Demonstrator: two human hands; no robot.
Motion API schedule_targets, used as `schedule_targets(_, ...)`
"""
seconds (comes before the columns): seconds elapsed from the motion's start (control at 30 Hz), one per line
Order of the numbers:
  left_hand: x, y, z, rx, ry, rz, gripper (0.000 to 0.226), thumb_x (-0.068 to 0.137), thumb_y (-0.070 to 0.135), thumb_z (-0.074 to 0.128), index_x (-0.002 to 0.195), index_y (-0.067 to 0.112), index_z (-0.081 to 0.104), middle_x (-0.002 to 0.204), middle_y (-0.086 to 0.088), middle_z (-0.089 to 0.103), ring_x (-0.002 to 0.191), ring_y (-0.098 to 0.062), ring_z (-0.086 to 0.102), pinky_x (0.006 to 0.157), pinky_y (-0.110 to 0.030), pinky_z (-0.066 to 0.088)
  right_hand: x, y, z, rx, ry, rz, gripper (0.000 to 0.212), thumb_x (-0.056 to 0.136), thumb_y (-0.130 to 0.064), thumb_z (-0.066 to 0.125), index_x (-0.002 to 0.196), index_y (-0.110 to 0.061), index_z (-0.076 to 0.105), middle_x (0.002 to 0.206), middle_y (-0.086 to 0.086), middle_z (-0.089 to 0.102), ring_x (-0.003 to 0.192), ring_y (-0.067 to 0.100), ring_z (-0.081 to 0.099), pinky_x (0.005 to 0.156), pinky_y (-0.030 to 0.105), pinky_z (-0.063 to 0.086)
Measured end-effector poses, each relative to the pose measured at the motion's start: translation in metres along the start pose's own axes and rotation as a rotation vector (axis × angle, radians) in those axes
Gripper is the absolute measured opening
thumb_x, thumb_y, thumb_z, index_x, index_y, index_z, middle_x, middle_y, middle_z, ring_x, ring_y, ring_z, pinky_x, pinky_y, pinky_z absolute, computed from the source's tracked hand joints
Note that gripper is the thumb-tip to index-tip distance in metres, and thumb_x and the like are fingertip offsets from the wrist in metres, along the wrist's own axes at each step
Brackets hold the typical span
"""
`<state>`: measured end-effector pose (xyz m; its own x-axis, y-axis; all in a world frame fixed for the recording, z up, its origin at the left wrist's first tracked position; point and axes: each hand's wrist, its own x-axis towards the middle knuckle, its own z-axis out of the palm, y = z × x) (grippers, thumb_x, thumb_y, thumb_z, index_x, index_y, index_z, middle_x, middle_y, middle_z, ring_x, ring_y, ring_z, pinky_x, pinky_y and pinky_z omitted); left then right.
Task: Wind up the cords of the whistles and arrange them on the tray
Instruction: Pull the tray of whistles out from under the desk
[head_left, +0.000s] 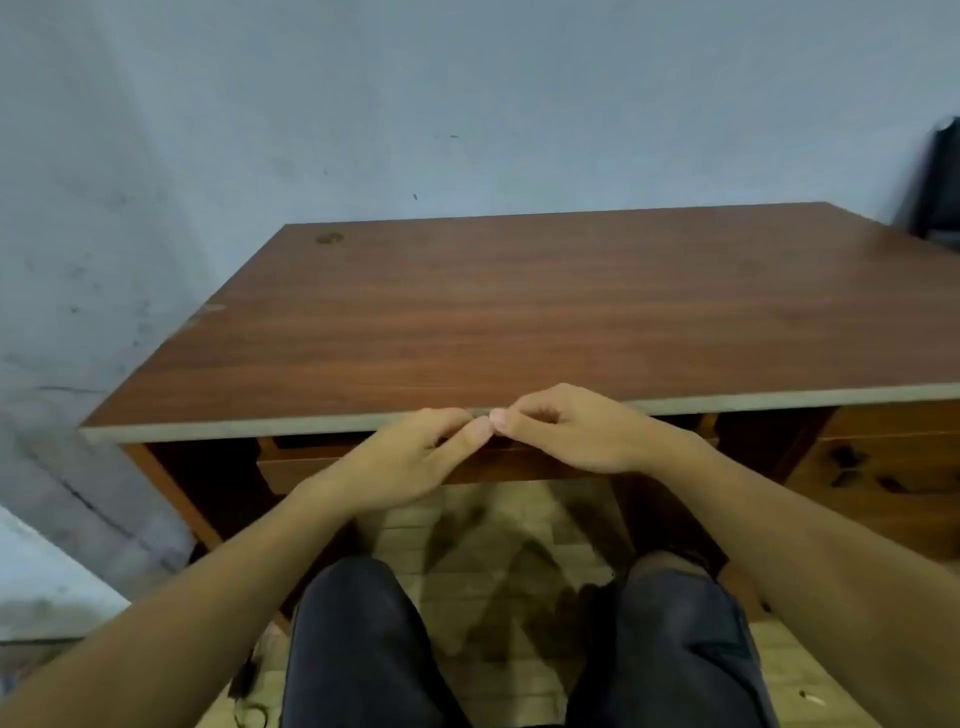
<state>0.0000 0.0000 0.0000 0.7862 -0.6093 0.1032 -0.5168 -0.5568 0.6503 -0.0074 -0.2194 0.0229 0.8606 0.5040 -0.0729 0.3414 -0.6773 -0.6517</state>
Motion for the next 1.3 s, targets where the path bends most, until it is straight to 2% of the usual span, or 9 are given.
schedule_targets(0.13, -0.013, -0.007, 0.022, 0.001, -0.021, -0.055, 0.045, 0.1, 0.059, 0.027, 0.093, 0.028, 0.059, 0.086, 0.018, 0.056, 0.082, 0.003, 0.053, 0.078, -0.02, 0.041, -0.004, 0.01, 0.016, -0.038, -0.091, -0.006, 0.069, 0.087, -0.079, 0.025, 0.127, -0.037, 0.063, 0.122, -0.016, 0.066, 0.11, 0.004, 0.061, 0.097, 0.033, 0.05)
schedule_targets(0.2, -0.017, -0.029, 0.035, 0.159, -0.069, -0.152, 0.079, 0.087, 0.081, 0.011, 0.134, 0.032, 0.052, 0.141, 0.012, 0.049, 0.135, -0.002, 0.036, 0.116, -0.033, 0.025, -0.001, 0.02, 0.027, -0.134, -0.108, 0.04, 0.08, 0.085, -0.079, 0.023, 0.144, -0.033, 0.05, 0.149, -0.01, 0.051, 0.135, 0.008, 0.047, 0.113, 0.034, 0.038)
schedule_targets(0.27, -0.017, -0.05, 0.039, 0.267, -0.036, -0.26, 0.109, 0.07, 0.093, -0.004, 0.151, 0.03, 0.034, 0.16, 0.007, 0.026, 0.15, -0.011, 0.011, 0.124, -0.039, 0.0, 0.007, 0.028, 0.035, -0.205, -0.113, 0.103, 0.092, 0.083, -0.081, 0.023, 0.156, -0.027, 0.032, 0.163, -0.007, 0.028, 0.149, 0.012, 0.025, 0.122, 0.033, 0.021)
schedule_targets(0.37, -0.011, -0.062, 0.042, 0.22, 0.098, -0.274, 0.102, 0.074, 0.091, 0.001, 0.149, 0.032, 0.036, 0.155, 0.006, 0.035, 0.147, -0.014, 0.022, 0.123, -0.043, 0.011, 0.025, 0.04, 0.047, -0.211, -0.127, 0.142, 0.092, 0.086, -0.084, 0.023, 0.159, -0.028, 0.022, 0.166, -0.005, 0.02, 0.153, 0.018, 0.017, 0.124, 0.038, 0.015)
schedule_targets(0.47, -0.009, -0.063, 0.042, 0.117, 0.171, -0.255, 0.081, 0.085, 0.081, 0.018, 0.142, 0.031, 0.045, 0.148, 0.006, 0.044, 0.141, -0.015, 0.032, 0.12, -0.044, 0.023, 0.036, 0.049, 0.056, -0.121, 0.008, 0.085, 0.086, 0.084, -0.086, 0.027, 0.154, -0.035, 0.029, 0.155, -0.006, 0.042, 0.141, 0.016, 0.04, 0.117, 0.04, 0.034)
schedule_targets(0.57, -0.012, -0.063, 0.044, 0.12, 0.165, -0.257, 0.093, 0.08, 0.087, 0.021, 0.143, 0.025, 0.047, 0.15, 0.009, 0.04, 0.143, -0.007, 0.024, 0.122, -0.036, 0.019, 0.037, 0.048, 0.058, -0.181, 0.075, 0.073, 0.074, 0.091, -0.077, 0.033, 0.149, -0.031, 0.039, 0.145, -0.005, 0.054, 0.13, 0.015, 0.051, 0.11, 0.034, 0.042)
schedule_targets(0.77, -0.017, -0.061, 0.049, 0.207, 0.307, -0.244, 0.072, 0.087, 0.077, 0.031, 0.125, 0.025, 0.063, 0.124, 0.014, 0.06, 0.122, -0.006, 0.047, 0.106, -0.04, 0.04, 0.026, 0.045, 0.065, -0.318, 0.098, 0.107, 0.077, 0.091, -0.078, 0.032, 0.144, -0.025, 0.049, 0.146, -0.006, 0.051, 0.135, 0.014, 0.044, 0.113, 0.036, 0.037)
schedule_targets(1.03, -0.074, -0.028, 0.059, 0.159, 0.248, -0.204, 0.052, 0.092, 0.069, 0.036, 0.106, 0.032, 0.069, 0.101, 0.021, 0.061, 0.103, -0.001, 0.051, 0.09, -0.026, 0.044, -0.013, 0.043, 0.09, -0.251, 0.23, -0.015, 0.031, 0.097, -0.049, 0.051, 0.12, -0.032, 0.065, 0.11, -0.019, 0.064, 0.102, 0.003, 0.056, 0.086, 0.024, 0.046)
schedule_targets(1.3, -0.137, 0.019, 0.077, 0.275, 0.171, -0.182, 0.049, 0.09, 0.071, 0.033, 0.102, 0.037, 0.066, 0.096, 0.023, 0.057, 0.099, 0.003, 0.049, 0.084, -0.018, 0.042, -0.073, 0.032, 0.121, -0.168, 0.218, -0.149, 0.015, 0.097, -0.034, 0.057, 0.105, -0.034, 0.07, 0.098, -0.02, 0.062, 0.093, 0.001, 0.055, 0.082, 0.023, 0.048)
